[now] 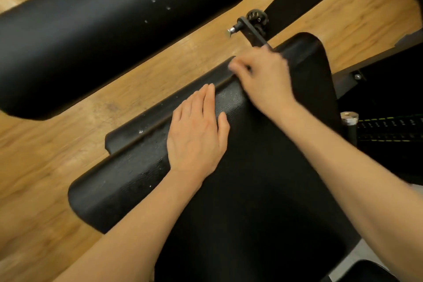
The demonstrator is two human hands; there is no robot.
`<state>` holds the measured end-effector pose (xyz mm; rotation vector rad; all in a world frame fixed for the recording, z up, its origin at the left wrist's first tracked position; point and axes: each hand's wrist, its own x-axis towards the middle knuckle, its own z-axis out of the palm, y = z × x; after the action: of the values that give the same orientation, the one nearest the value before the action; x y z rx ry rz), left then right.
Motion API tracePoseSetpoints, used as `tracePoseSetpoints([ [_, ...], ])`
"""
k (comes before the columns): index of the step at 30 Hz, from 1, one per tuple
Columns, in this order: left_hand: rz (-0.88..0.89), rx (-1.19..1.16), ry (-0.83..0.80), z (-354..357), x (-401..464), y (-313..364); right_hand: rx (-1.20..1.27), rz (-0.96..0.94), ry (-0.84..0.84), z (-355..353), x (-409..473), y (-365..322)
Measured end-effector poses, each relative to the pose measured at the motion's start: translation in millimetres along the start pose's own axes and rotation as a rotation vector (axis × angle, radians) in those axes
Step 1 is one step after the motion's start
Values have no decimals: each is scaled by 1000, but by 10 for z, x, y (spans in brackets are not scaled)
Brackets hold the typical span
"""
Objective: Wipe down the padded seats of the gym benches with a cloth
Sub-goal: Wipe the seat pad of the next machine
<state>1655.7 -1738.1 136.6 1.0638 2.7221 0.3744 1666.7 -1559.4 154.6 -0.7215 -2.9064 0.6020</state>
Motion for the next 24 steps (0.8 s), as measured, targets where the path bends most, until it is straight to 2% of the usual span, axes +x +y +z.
tracePoseSetpoints([
  [2,7,-52,-7,-46,-6,-12,77,-151,-42,87,-175,-211],
  [3,16,-98,-12,-92,-21,-33,132,-155,-18,72,-199,-255],
  [6,30,-206,-12,-308,-181,-270,360,-21,95,-49,-232,-316],
  [10,-128,-245,32,-494,-711,-917,543,113,244,-55,-495,-460],
  [15,-272,-271,50,-504,-1301,-1362,479,150,357,334,-808,-544],
  [20,-325,-398,15,-408,-1467,-1428,439,255,488,574,-982,-812],
  [24,-341,-495,19,-398,-1487,-1430,493,272,499,765,-1258,-1195],
])
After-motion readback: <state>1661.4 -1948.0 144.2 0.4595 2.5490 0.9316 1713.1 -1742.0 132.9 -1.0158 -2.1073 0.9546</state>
